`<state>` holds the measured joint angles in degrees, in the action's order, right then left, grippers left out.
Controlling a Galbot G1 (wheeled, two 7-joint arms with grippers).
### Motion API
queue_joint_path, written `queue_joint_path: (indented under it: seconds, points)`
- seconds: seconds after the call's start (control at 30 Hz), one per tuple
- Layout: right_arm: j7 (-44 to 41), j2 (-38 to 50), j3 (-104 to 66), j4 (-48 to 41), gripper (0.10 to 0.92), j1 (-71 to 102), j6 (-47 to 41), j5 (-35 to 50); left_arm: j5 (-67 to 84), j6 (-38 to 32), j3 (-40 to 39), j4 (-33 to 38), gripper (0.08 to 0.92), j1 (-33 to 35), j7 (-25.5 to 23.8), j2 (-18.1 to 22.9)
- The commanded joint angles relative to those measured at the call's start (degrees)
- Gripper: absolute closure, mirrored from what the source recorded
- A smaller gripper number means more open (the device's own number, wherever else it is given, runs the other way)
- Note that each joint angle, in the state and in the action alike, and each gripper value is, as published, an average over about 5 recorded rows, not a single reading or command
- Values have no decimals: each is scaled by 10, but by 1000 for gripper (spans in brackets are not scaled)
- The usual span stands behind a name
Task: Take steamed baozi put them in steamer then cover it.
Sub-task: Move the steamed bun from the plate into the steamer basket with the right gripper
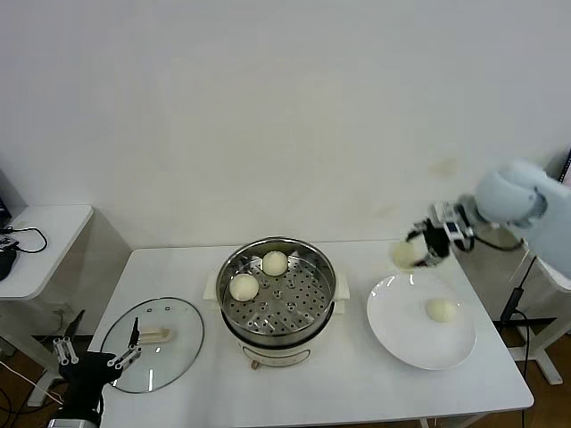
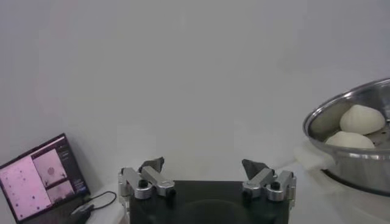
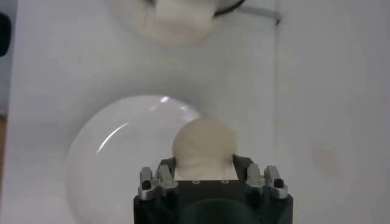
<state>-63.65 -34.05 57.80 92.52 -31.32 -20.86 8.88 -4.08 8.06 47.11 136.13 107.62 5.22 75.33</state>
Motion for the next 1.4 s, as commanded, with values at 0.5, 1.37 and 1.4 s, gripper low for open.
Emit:
queue_joint_path:
  seconds: [0.5, 1.37, 1.4]
  points:
    - [60, -299, 120, -16, 423, 0, 50, 12, 4, 2, 18, 13, 177, 4, -2, 14]
    - [58, -341, 159, -10, 423, 46, 179, -112, 3, 1, 25, 9, 177, 6, -2, 30]
    - [57, -340, 160, -9, 422, 46, 183, -113, 3, 1, 25, 9, 177, 6, -2, 30]
